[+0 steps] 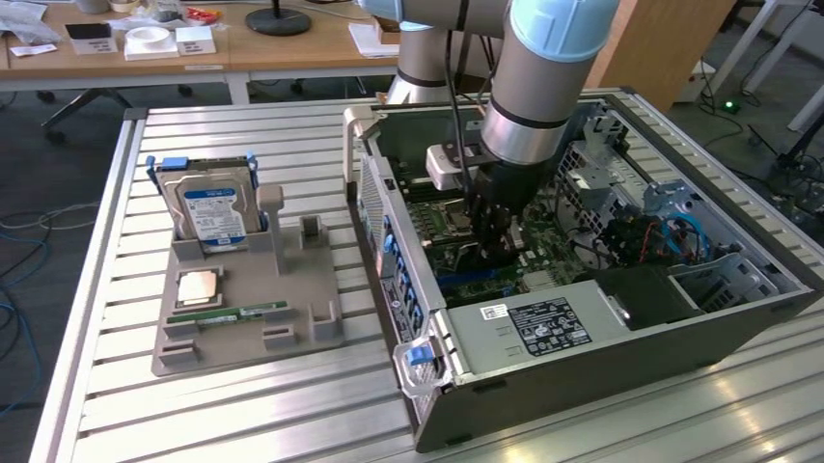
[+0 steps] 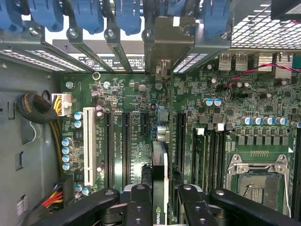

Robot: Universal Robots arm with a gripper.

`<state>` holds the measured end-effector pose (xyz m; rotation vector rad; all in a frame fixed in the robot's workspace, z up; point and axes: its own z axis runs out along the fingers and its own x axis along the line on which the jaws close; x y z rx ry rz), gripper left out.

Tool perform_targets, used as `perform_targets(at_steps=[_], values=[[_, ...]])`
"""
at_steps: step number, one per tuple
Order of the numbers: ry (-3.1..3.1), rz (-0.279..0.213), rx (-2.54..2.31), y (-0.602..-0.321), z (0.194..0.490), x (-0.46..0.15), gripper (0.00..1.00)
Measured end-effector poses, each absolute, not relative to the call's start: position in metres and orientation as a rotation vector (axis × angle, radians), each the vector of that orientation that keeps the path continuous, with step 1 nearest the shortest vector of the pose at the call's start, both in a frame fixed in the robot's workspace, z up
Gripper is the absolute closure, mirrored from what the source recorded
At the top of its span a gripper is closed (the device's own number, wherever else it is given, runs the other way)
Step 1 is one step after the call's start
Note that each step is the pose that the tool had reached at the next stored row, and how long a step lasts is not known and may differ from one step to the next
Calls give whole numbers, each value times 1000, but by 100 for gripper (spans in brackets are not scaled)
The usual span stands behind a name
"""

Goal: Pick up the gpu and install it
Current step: 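Insert the gpu into the slot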

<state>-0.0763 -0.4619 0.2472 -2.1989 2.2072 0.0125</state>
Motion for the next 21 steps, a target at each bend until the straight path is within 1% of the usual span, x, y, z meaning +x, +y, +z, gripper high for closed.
perform_targets(at_steps=[21], values=[[2207,12,-2200,-463,246,-76,74]])
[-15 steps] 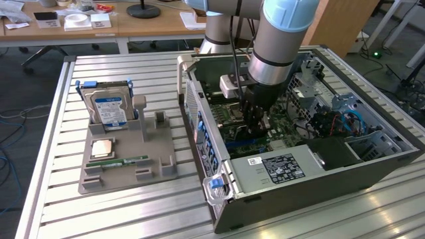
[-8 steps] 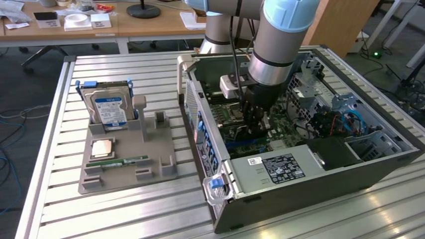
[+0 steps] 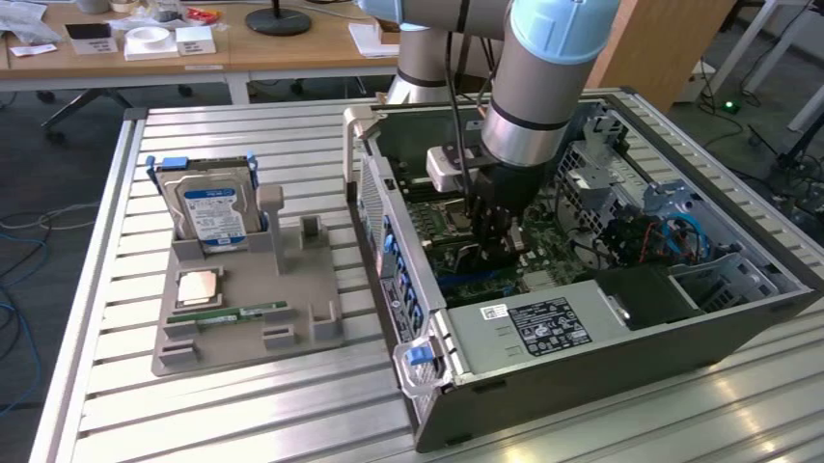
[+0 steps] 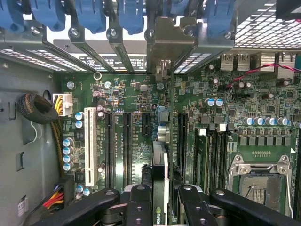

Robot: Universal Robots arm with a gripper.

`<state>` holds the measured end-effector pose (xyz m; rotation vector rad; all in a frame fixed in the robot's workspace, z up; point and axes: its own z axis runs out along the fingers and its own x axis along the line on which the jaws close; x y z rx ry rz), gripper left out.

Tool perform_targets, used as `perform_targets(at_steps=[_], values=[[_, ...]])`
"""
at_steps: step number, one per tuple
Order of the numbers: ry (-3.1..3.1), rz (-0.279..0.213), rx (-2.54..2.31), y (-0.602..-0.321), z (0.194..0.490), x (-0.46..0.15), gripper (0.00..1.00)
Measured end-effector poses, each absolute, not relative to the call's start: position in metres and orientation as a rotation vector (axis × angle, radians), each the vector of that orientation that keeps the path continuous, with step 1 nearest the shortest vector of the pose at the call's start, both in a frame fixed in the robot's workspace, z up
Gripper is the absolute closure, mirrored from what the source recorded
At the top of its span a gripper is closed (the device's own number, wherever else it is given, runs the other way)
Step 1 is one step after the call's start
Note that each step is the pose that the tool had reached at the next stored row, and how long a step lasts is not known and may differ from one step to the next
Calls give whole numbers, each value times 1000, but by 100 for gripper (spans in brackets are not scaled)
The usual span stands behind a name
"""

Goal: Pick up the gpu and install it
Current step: 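Insert the gpu into the slot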

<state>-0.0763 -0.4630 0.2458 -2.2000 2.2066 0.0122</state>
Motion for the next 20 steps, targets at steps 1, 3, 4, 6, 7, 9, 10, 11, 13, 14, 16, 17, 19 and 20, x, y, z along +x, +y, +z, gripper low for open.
perform_targets(at_steps=[1,3,4,6,7,9,10,11,13,14,16,17,19,20], values=[[2206,12,-2200,-463,246,-76,74],[2206,12,-2200,-463,245,-76,74],[2206,12,-2200,-463,245,-76,74],[2206,12,-2200,-463,245,-76,74],[2206,12,-2200,-463,245,-76,74],[2206,12,-2200,-463,245,-76,74],[2206,12,-2200,-463,245,-76,74],[2206,12,-2200,-463,245,-76,74],[2206,12,-2200,-463,244,-76,74],[2206,12,-2200,-463,244,-76,74],[2206,12,-2200,-463,244,-76,74],[2206,12,-2200,-463,244,-76,74],[2206,12,-2200,-463,243,-76,74],[2206,12,-2200,-463,243,-76,74]])
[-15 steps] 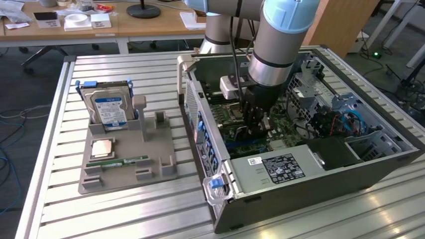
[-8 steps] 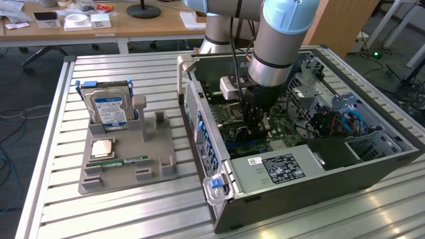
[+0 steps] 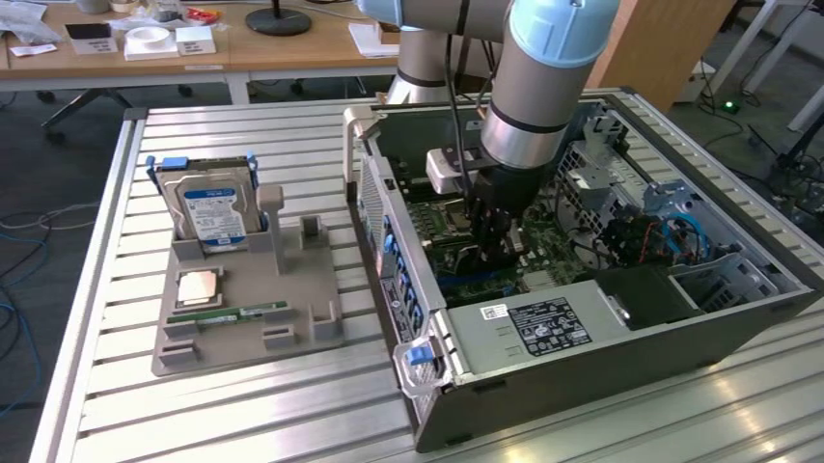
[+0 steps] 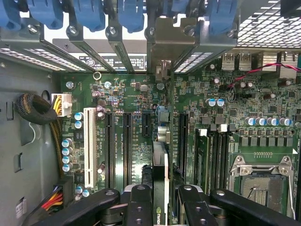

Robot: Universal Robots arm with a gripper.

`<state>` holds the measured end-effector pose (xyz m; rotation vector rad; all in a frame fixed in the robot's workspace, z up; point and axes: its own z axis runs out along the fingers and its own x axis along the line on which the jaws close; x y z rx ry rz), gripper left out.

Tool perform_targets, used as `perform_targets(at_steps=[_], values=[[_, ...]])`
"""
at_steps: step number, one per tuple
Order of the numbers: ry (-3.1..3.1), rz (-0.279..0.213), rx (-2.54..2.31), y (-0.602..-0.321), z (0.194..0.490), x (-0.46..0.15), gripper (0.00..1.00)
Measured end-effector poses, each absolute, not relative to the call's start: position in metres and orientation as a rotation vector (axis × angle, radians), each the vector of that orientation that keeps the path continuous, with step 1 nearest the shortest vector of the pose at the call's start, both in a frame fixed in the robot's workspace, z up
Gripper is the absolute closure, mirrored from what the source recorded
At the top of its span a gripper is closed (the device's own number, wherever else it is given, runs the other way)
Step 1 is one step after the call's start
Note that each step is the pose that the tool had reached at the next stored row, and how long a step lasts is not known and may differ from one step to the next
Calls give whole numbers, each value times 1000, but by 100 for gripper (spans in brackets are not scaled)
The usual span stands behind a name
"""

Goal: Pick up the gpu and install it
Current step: 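Insert the gpu into the slot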

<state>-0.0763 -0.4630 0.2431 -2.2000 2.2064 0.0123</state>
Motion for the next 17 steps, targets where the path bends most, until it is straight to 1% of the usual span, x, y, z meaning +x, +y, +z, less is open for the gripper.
perform_targets(at_steps=[17], values=[[2207,14,-2198,-463,242,-76,74]])
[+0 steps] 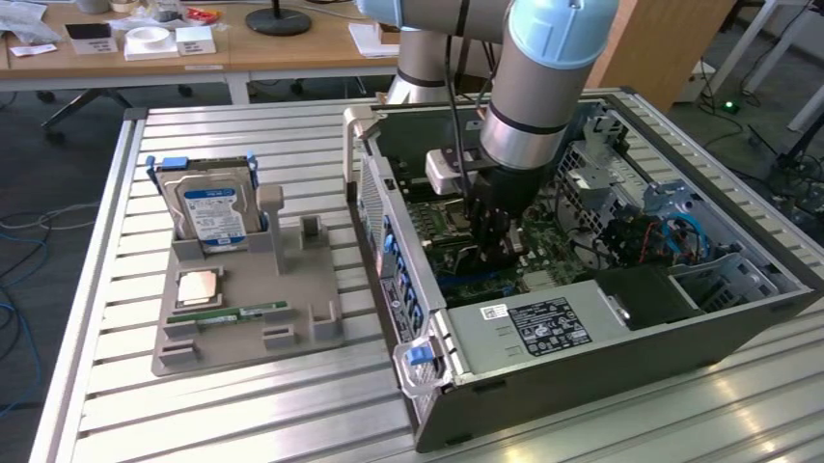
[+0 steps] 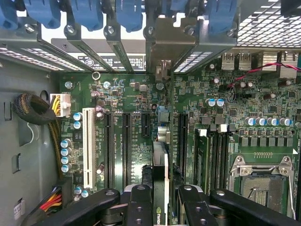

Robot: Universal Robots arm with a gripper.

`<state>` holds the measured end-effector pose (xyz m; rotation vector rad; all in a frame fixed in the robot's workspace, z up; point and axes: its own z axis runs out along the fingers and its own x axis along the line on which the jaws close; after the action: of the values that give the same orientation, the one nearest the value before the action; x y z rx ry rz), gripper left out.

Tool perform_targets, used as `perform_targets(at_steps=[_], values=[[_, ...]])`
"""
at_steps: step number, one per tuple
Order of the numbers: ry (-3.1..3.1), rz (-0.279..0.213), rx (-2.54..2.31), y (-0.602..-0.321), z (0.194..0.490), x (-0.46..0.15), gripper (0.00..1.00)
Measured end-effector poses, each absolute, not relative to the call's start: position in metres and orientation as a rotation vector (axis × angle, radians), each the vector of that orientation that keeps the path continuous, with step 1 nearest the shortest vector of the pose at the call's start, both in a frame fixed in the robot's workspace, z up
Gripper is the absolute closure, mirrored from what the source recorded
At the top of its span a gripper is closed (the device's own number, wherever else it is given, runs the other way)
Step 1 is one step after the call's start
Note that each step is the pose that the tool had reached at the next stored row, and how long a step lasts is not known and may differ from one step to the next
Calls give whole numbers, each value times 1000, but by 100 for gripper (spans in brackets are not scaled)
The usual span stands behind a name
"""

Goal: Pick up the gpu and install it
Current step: 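Insert the gpu into the slot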

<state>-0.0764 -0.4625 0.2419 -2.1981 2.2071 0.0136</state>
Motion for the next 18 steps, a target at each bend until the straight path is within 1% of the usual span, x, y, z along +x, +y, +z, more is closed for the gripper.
perform_targets(at_steps=[18], values=[[2208,14,-2197,-462,239,-77,74]])
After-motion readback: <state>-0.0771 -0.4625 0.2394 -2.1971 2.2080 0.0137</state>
